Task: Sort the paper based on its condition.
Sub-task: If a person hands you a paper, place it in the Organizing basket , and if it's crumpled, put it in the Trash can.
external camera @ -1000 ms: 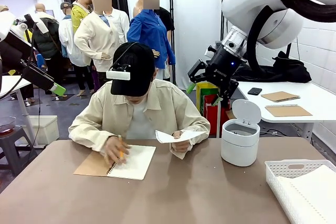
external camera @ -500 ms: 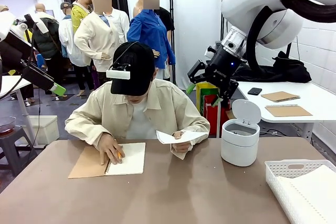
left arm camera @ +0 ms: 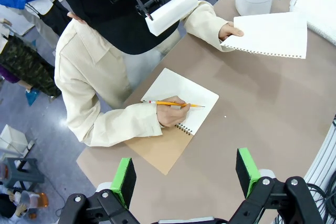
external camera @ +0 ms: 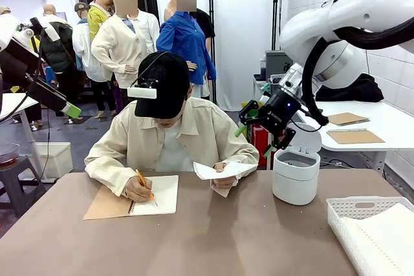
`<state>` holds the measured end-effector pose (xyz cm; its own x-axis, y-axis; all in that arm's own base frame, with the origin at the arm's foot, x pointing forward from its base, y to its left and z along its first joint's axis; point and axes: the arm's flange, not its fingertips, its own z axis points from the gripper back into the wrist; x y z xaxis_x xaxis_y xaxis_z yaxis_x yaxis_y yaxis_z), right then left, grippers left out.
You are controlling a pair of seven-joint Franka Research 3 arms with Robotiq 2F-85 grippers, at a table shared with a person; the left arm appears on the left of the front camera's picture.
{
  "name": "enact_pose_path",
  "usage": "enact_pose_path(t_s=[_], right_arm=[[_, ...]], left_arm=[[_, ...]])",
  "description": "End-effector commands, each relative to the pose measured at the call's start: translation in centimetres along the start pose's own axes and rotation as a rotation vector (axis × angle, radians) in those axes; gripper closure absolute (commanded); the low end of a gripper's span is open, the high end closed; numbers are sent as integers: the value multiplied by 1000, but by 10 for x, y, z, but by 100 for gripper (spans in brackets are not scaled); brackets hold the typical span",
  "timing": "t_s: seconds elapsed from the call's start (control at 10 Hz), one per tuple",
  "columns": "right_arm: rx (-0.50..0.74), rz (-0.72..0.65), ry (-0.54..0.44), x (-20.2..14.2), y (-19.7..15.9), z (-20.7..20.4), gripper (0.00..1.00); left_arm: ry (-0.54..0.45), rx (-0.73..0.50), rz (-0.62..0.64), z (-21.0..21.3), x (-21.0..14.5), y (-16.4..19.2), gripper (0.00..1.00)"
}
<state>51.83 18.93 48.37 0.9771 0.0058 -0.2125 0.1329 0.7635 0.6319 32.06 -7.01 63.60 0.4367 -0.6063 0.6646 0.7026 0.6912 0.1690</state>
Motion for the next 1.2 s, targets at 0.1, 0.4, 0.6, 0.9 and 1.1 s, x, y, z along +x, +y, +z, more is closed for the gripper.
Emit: enact_pose_path(t_s=[0.1, 0.4, 0.6, 0.9, 1.1], right_arm=[[104, -72, 49, 2, -14, -13, 0], [207, -104, 95, 9, -35, -53, 0], [256, -118, 140, 7, -38, -70, 0], [330, -145, 172, 12, -39, -88, 0], [340, -151, 153, 16, -39, -91, 0]], left_arm=[[1, 3, -5, 1, 0, 1, 0], [1, 3, -5, 1, 0, 1, 0], [1, 3, -5, 1, 0, 1, 0], [1, 3, -5, 1, 0, 1, 0], [1, 3, -5, 1, 0, 1, 0]])
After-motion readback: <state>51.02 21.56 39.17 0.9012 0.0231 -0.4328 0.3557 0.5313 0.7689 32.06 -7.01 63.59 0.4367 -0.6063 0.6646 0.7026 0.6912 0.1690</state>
